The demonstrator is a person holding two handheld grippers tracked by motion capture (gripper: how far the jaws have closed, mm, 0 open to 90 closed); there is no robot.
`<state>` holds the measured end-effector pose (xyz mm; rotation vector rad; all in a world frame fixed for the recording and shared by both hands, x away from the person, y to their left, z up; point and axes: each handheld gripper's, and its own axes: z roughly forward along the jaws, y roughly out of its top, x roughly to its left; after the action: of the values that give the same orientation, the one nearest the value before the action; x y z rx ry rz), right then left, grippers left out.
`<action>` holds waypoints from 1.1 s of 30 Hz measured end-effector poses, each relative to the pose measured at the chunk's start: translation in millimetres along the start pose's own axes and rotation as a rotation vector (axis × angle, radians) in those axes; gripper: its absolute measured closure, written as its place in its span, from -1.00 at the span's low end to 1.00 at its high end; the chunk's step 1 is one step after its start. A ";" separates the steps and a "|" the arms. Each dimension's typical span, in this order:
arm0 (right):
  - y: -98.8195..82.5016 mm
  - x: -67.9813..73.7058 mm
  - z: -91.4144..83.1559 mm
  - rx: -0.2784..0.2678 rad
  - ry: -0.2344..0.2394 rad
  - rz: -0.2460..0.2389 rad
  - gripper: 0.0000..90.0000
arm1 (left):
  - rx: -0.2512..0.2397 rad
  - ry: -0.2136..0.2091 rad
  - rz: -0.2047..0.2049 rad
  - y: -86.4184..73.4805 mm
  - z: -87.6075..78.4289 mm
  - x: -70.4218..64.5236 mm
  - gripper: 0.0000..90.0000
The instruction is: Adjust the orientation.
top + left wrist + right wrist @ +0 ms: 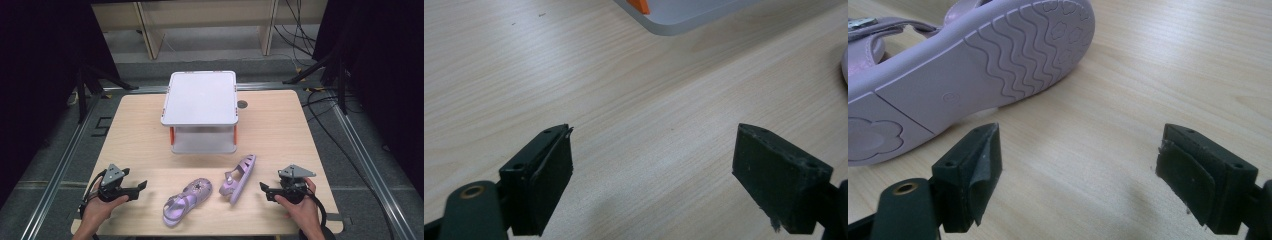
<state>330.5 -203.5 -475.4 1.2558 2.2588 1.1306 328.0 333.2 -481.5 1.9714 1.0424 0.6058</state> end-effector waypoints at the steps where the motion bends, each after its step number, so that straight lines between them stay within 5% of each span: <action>1: -0.2 -0.1 0.2 -0.002 0.001 -0.007 -0.59 | 0.005 0.000 0.005 0.1 -0.2 0.0 -0.65; 2: -0.1 0.4 -0.3 0.004 0.002 -0.003 -0.57 | -0.011 -0.009 -0.019 0.0 0.6 -2.4 -0.65; 8: 0.5 0.6 -1.2 -0.002 -0.005 0.001 -0.56 | -0.046 -0.064 -0.016 3.8 -2.2 -9.0 -0.66; 10: 0.6 -0.1 -1.4 -0.003 -0.002 -0.002 -0.54 | -0.067 -0.090 0.014 7.3 -4.9 -11.3 -0.66; 11: 0.5 0.6 -2.0 -0.003 -0.006 0.014 -0.53 | -0.079 -0.104 -0.006 8.0 -6.1 -15.6 -0.62; 14: 0.7 -0.1 -3.0 -0.002 -0.025 0.001 -0.53 | -0.081 -0.124 0.058 13.1 -10.7 -23.8 -0.59; 20: 1.7 -0.6 -1.8 -0.014 -0.002 0.006 -0.51 | -0.128 -0.217 0.116 24.3 -18.9 -50.0 -0.34; 21: 1.8 -0.6 -2.0 -0.017 -0.006 0.005 -0.50 | -0.129 -0.224 0.158 25.9 -20.0 -53.0 -0.30; 29: 2.8 -0.5 -7.5 -0.030 -0.019 0.013 -0.48 | -0.121 -0.316 0.194 30.7 -15.4 -80.7 -0.16; 33: 2.7 -0.5 -4.8 -0.032 -0.012 -0.002 -0.48 | -0.096 -0.357 0.248 34.6 -10.3 -90.9 -0.01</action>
<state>329.5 -205.4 -470.3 1.2446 2.2240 1.1511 286.8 250.0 -450.8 2.0427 0.5477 0.4039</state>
